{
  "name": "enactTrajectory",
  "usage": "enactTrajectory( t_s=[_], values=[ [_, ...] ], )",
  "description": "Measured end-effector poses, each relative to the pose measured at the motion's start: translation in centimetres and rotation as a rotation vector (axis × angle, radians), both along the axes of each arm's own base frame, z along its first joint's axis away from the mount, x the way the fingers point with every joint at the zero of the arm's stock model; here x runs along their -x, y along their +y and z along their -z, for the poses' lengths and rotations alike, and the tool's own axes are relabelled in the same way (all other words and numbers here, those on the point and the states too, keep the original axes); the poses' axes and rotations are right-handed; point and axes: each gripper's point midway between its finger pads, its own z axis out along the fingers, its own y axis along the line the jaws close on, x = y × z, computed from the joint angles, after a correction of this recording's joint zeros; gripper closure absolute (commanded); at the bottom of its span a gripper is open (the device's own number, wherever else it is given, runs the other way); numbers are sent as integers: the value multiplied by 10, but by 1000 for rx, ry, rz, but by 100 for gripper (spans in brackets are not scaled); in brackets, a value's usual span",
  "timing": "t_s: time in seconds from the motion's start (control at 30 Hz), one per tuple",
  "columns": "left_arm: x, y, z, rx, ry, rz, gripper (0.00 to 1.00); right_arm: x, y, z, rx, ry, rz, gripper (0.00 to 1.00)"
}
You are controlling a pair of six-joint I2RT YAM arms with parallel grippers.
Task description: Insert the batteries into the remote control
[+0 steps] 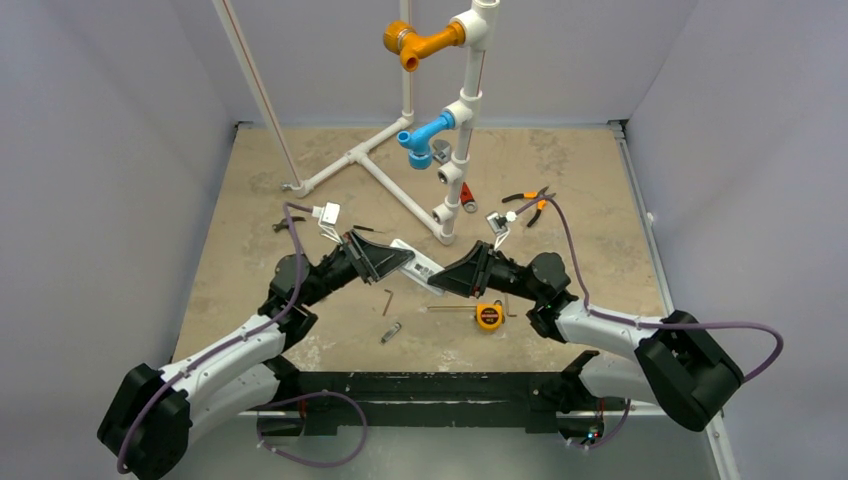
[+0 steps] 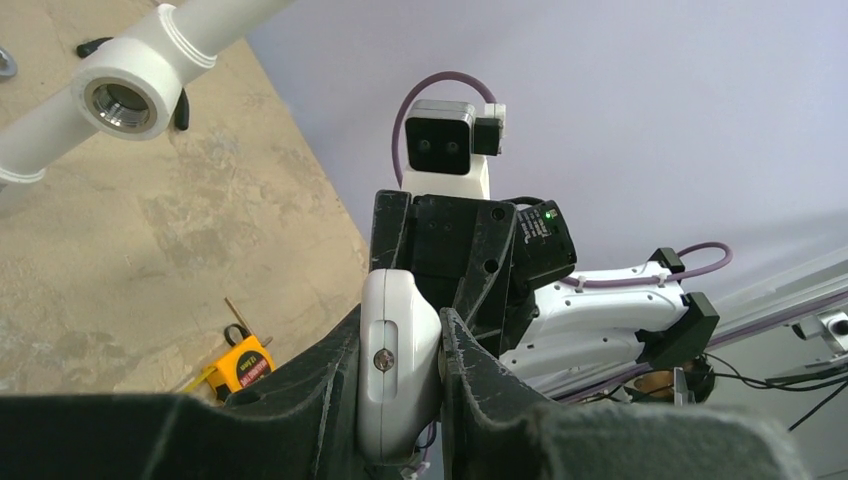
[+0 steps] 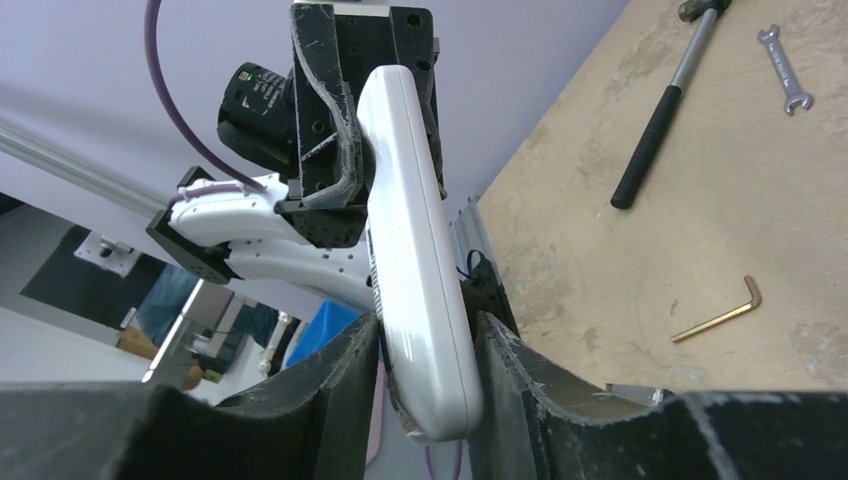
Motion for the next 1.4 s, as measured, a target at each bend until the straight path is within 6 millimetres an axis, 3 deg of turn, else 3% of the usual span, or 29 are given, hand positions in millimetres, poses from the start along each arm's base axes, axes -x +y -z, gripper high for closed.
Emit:
enactTrajectory(
  t_s=[0.13, 0.27, 0.57, 0.67, 0.87, 0.9, 1.17, 1.33, 1.4],
  values=[
    [1, -1, 2, -4, 2, 11, 100, -2, 1, 3, 5, 10, 3, 49],
    [3, -2, 1, -3, -2, 18, 100, -2, 1, 3, 4, 10, 3, 55],
    [3, -3, 4, -11, 7, 29, 100, -1, 1, 3, 2, 13, 2, 57],
    [4, -4, 7, -16, 12, 38, 100, -2, 1, 3, 1, 12, 1, 64],
    [2, -5, 9, -15, 24, 42, 100, 0, 3, 3, -6, 22, -16, 98],
    [3, -5, 7, -9, 22, 44, 99, 0, 3, 1, -13, 15, -23, 100],
    [1, -3, 4, -4, 8, 37, 58, -1, 4, -2, -17, 9, -29, 100],
    [0, -5, 15, -32, 42, 36, 43, -4, 3, 7, 53, 13, 8, 100],
    [-1, -5, 17, -39, 51, 36, 25, -6, 0, 9, 88, 3, 32, 100]
  ],
)
